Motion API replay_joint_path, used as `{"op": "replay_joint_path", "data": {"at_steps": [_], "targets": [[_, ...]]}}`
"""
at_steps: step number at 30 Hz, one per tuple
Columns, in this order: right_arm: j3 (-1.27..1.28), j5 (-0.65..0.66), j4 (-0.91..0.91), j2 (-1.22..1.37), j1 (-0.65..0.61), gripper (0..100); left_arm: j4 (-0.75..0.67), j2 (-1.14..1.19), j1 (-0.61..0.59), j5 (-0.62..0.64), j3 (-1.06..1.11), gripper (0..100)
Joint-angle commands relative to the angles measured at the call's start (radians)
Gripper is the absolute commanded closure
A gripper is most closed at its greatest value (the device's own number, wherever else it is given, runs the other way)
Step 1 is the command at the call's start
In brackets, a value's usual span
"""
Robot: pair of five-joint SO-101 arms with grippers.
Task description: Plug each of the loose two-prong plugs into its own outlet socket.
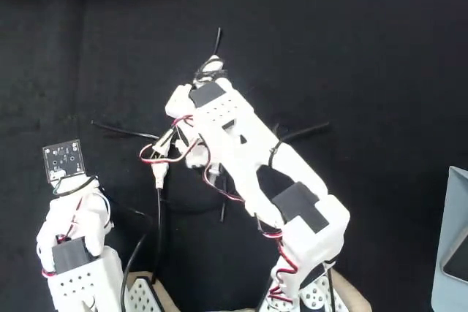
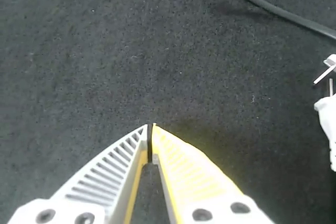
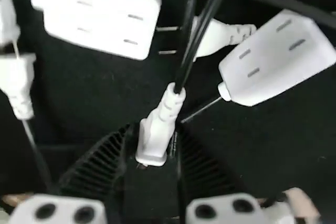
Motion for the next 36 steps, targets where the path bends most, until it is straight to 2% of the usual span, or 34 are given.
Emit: {"op": "replay_joint_path", "data": {"at_steps": [1, 7, 12, 18, 36], "targets": [[-0.047, 0.091, -0.017, -0.005, 0.011, 98.7, -0.02, -0.003, -0.008, -0.006, 0.018, 97], [-0.025, 0.129, -0.129, 0.05, -0.02, 98.5, -0.02, -0.003, -0.008, -0.006, 0.018, 97], [-0.039, 0.101, -0.11, 0.153, -0.046, 88.4, -0.02, -0.003, -0.008, -0.006, 0.018, 97], [-0.094, 0.1, -0.106, 0.22, -0.044, 92.0, -0.02, -0.003, -0.008, -0.006, 0.018, 97], [-0.191, 0.034, -0.044, 0.206, -0.026, 91.9, -0.02, -0.003, -0.008, -0.006, 0.018, 97]]}}
